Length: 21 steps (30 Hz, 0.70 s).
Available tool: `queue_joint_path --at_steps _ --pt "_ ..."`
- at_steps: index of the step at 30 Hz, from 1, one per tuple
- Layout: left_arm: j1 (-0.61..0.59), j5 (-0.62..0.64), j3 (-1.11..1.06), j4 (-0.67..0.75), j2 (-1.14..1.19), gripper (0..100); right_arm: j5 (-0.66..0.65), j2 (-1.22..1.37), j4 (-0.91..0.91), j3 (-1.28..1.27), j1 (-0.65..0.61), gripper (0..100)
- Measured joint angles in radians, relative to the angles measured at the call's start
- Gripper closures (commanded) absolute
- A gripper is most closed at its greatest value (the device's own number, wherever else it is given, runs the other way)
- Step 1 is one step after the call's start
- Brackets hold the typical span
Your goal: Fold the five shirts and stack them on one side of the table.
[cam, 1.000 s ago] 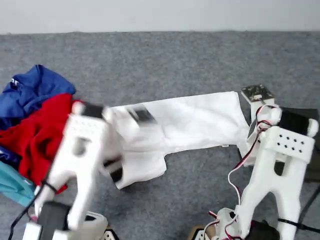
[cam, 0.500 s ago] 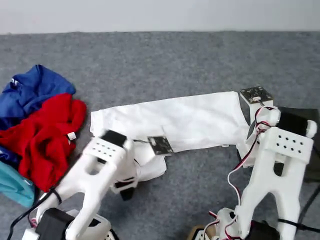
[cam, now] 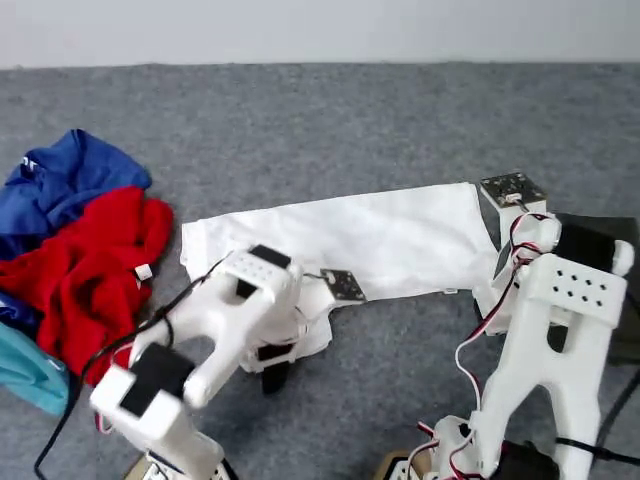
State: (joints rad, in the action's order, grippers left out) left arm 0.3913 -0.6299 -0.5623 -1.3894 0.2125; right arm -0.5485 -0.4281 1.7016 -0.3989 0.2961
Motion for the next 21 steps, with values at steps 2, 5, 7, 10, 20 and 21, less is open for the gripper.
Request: queue_joint_path --at_steps 2,5,7,10,20,21 --pt "-0.008 0.000 0.061 -0.048 0.046 81 0.000 0.000 0.000 0.000 0.000 77.5" --pt "-0.012 0.000 0.135 -0.104 0.063 81 0.000 0.000 0.000 0.000 0.000 77.5" --pt "-0.020 0.000 0.178 -0.121 0.063 81 0.000 0.000 0.000 0.000 0.000 77.5" --pt "-0.025 0.000 0.209 -0.130 0.063 81 0.000 0.000 0.000 0.000 0.000 77.5" --pt "-0.026 0.000 0.212 -0.129 0.078 81 0.000 0.000 0.000 0.000 0.000 77.5" --pt "-0.026 0.000 0.212 -0.129 0.078 81 0.000 0.000 0.000 0.000 0.000 77.5"
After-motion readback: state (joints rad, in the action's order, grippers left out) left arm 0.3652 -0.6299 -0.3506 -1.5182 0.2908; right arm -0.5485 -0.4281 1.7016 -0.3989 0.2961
